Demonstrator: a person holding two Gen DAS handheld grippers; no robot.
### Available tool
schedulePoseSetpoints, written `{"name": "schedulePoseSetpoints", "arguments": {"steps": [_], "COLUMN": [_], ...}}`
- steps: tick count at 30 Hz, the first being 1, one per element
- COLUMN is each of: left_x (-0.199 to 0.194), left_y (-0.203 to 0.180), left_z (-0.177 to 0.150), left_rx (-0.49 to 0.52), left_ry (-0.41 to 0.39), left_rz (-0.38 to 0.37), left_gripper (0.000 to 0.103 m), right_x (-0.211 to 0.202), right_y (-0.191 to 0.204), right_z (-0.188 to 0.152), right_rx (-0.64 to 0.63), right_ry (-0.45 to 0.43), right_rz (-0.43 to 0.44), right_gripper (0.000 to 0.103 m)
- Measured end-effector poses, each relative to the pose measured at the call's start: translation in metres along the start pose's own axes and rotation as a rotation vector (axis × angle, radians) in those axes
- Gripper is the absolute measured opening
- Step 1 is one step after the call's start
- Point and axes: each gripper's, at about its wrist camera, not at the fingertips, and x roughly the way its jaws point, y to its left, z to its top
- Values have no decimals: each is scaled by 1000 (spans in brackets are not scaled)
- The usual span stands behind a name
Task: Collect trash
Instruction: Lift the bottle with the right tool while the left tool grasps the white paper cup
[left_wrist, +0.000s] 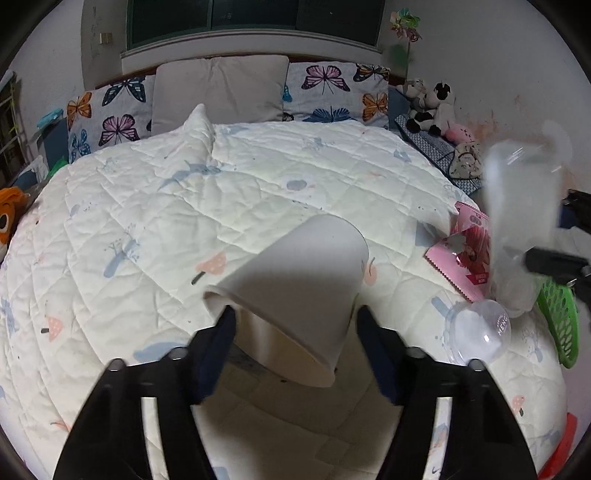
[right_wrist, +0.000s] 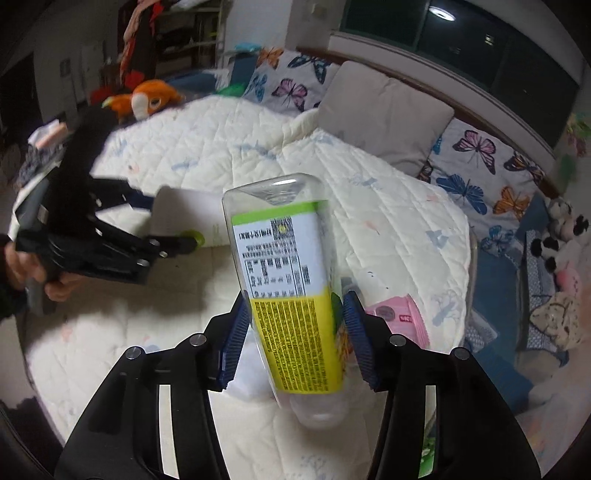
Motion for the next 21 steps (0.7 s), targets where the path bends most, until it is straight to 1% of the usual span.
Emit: {"name": "schedulePoseSetpoints", "arguments": {"steps": [5,8,11,13,14,16,21], "left_x": [-9,-18,-29,-38,-43,-53,-70], "left_y": [-4,-9,-16,-21,-23,-30,-45], "left_z": [-3,-4,-6,-8,-9,-11,-14], "left_rx": [-13,-6,3,8,12,27,57], "left_ry": [-3,-20,-38,-50,-58,-76,-108], "left_rz": [-13,-18,-25,-33,-38,-49,-72], "left_gripper": [36,29,23,21,19,17,10], "right_x": [-30,-47,-64,-76,-83,-93,-108], "right_y": [-2,-2,-2,-4,-5,-8,-18], "right_z": [-8,-14,-20,-23,-25,-30,-47], "right_rx": [63,92,112,127,140,161,209], "right_ry": [-56,-84,-113,-130,-140,-148,-153], "right_rz": [7,6,0,0,0,-2,-33], "right_gripper": [51,51,51,51,51,51,50]}}
